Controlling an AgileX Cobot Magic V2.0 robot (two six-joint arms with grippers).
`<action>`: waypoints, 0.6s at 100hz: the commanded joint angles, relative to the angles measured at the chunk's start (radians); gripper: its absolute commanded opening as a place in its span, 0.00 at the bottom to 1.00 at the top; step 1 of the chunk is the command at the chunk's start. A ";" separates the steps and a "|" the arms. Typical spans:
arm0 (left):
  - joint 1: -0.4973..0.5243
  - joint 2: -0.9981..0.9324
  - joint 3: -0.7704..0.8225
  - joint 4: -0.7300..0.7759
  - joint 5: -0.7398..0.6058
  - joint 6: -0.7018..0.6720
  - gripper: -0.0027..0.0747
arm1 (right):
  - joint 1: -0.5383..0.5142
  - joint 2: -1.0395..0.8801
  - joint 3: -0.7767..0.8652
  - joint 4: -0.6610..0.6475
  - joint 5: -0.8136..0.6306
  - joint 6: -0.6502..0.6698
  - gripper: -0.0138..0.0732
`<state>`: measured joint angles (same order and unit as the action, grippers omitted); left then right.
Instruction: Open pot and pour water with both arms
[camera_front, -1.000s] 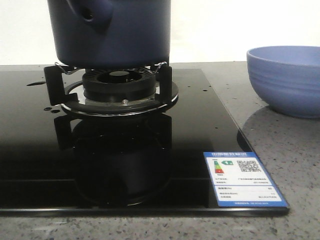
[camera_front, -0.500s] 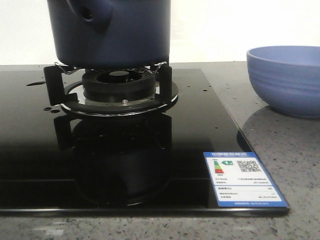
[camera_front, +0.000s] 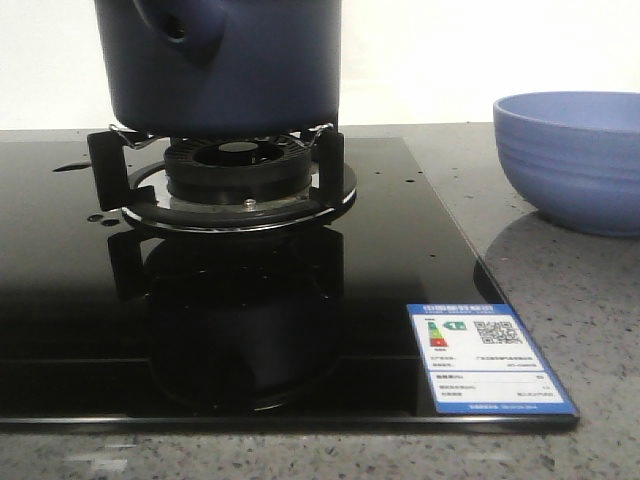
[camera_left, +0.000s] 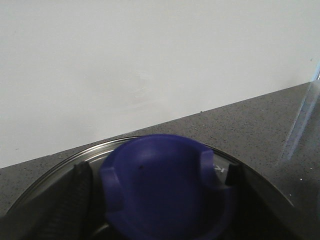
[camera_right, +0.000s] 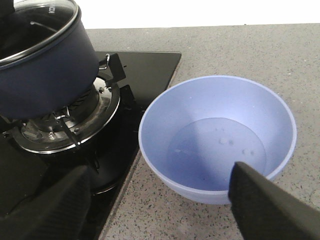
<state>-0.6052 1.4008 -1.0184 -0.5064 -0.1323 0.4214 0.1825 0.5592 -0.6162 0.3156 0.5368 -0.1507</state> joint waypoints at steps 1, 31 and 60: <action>-0.007 -0.031 -0.039 0.011 -0.073 -0.001 0.61 | 0.001 0.011 -0.034 0.006 -0.073 -0.012 0.76; -0.007 -0.031 -0.039 0.015 -0.071 -0.001 0.55 | 0.001 0.011 -0.034 0.006 -0.073 -0.012 0.76; -0.007 -0.099 -0.050 0.015 -0.069 -0.001 0.55 | 0.001 0.011 -0.034 0.003 -0.062 -0.013 0.76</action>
<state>-0.6096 1.3756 -1.0184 -0.4986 -0.1152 0.4214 0.1825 0.5592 -0.6162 0.3156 0.5368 -0.1521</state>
